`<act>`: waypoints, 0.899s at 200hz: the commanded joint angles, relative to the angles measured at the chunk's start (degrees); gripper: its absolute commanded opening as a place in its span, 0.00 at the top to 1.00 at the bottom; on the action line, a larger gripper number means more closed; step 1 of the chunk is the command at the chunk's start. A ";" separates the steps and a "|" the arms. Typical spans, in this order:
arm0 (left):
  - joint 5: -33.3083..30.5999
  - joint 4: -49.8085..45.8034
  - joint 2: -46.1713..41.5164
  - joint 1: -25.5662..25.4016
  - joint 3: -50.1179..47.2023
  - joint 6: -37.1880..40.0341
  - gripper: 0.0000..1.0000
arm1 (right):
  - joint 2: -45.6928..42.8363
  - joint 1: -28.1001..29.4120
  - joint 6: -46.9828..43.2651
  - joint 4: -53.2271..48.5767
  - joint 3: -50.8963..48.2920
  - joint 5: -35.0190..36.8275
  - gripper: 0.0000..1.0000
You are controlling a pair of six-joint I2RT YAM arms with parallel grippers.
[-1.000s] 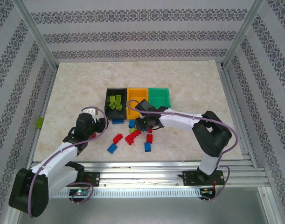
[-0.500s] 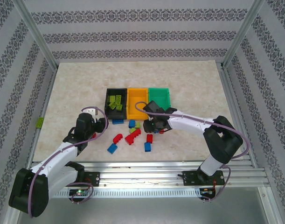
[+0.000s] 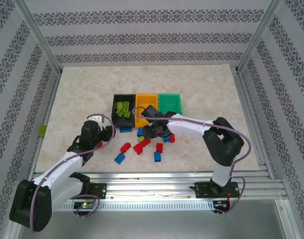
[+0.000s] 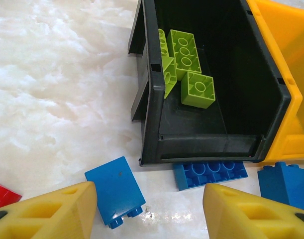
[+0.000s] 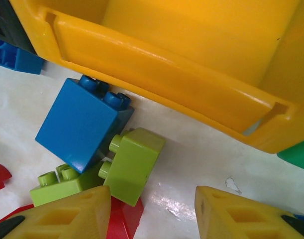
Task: Sort the legos into containers by color
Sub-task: Pick up the lego from the center of the table.
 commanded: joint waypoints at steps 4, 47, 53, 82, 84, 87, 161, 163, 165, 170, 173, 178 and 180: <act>0.63 1.56 -0.78 0.94 -0.49 -0.55 0.42 | 1.01 1.01 0.62 0.19 2.67 0.35 0.51; 0.73 1.38 -1.10 0.95 -0.40 -0.56 0.42 | 3.34 1.03 0.43 0.43 3.39 0.36 0.51; 0.65 1.38 -1.17 0.90 -0.43 -0.51 0.42 | 3.88 1.03 0.45 0.62 3.38 0.33 0.51; 0.60 1.38 -1.07 0.93 -0.46 -0.55 0.42 | 5.81 1.03 0.58 0.89 3.73 0.41 0.54; 0.61 1.38 -1.05 0.92 -0.46 -0.55 0.42 | 5.77 1.03 0.59 0.97 3.67 0.37 0.55; 0.57 1.38 -1.09 0.98 -0.41 -0.55 0.42 | 5.81 1.03 0.62 0.98 3.61 0.37 0.57; 0.83 1.55 -1.05 0.87 -0.50 -0.73 0.42 | -1.70 1.53 -0.53 -0.95 3.21 2.40 0.67; 0.82 1.60 -1.09 0.84 -0.47 -0.71 0.42 | -1.91 1.59 -0.52 -0.90 3.34 2.41 0.67; 0.82 1.63 -1.10 0.88 -0.46 -0.72 0.42 | -2.11 1.67 -0.57 -0.87 3.57 2.39 0.67; 0.77 1.71 -1.07 0.88 -0.53 -0.72 0.42 | -2.38 1.85 -0.68 -0.77 4.23 2.23 0.67; 0.80 1.73 -0.98 0.86 -0.56 -0.70 0.42 | -2.51 1.94 -0.69 -0.65 4.64 2.11 0.67; 0.76 1.82 -0.91 0.92 -0.57 -0.71 0.42 | -2.49 2.07 -0.73 -0.56 5.56 1.91 0.67; 0.76 1.89 -0.94 0.92 -0.55 -0.70 0.42 | -2.50 2.15 -0.79 -0.45 5.93 1.74 0.67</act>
